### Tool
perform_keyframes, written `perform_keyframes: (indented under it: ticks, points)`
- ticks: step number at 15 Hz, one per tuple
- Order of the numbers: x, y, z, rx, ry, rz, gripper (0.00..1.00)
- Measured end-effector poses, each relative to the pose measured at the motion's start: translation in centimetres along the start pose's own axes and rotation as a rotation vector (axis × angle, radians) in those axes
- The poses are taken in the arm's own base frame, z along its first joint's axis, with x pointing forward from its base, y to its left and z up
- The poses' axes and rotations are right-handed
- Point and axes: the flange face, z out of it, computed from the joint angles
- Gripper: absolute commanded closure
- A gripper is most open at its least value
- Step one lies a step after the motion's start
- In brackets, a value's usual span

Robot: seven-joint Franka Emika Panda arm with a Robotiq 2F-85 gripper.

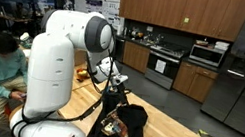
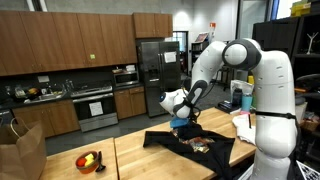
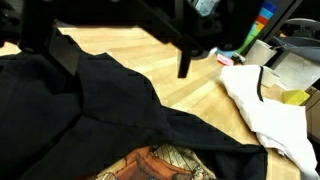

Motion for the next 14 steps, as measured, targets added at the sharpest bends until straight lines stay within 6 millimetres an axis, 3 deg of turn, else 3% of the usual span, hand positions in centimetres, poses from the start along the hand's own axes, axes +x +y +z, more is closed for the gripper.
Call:
perform_keyframes:
  ticks: [14]
  points:
    - [-0.50, -0.72, 0.83, 0.009, -0.019, -0.051, 0.00]
